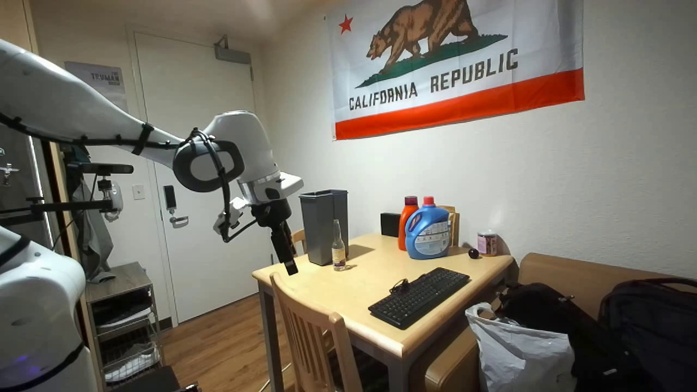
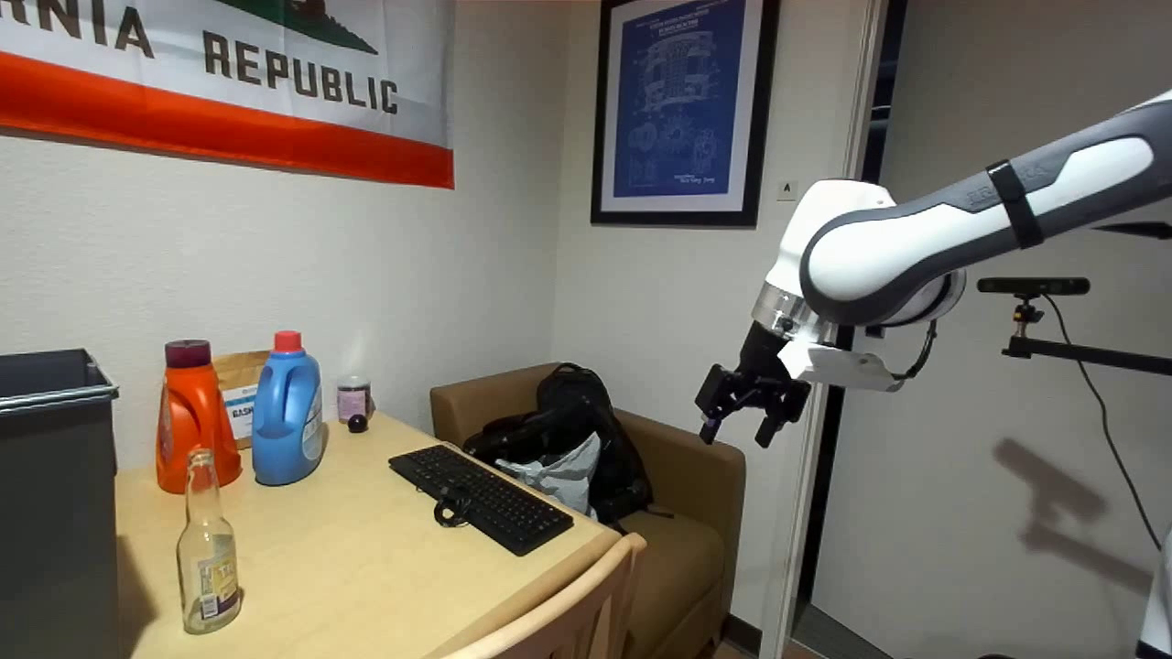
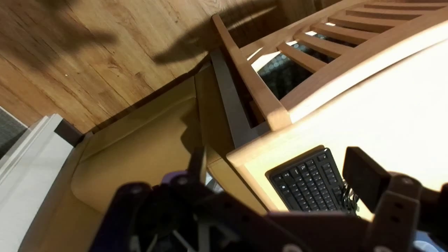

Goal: Pull the chair out

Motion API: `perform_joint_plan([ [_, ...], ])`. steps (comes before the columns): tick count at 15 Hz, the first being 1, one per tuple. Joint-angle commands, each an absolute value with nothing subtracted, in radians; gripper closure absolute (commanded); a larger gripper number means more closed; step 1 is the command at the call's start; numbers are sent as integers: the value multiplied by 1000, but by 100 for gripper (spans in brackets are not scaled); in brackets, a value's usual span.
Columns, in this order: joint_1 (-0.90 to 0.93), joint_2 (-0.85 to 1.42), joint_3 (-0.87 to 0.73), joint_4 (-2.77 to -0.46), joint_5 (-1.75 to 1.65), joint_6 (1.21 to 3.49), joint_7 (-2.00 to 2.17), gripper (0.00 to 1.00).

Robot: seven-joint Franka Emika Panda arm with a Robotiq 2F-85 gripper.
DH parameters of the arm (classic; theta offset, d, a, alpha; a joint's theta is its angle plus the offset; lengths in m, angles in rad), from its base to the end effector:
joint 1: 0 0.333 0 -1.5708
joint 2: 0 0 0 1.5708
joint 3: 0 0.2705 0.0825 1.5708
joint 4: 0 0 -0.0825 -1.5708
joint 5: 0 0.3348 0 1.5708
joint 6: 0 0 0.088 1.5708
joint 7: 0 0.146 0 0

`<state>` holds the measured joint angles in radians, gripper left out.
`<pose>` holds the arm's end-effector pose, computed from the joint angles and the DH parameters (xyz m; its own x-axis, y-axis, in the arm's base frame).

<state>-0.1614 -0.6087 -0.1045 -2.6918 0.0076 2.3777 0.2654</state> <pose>0.3599 -0.0943 0.3947 0.8257 -0.5009 0.2596 -0.4812 -0.8655 -0.1392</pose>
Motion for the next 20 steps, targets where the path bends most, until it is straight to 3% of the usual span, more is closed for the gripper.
perform_joint_plan([
  [1, -203, -609, -51, -2720, 9, 2474, 325, 0],
  [16, -200, -596, -8, -2726, 66, 2484, 421, 0],
  [20, -190, -549, 77, -2781, 97, 2617, 564, 0],
])
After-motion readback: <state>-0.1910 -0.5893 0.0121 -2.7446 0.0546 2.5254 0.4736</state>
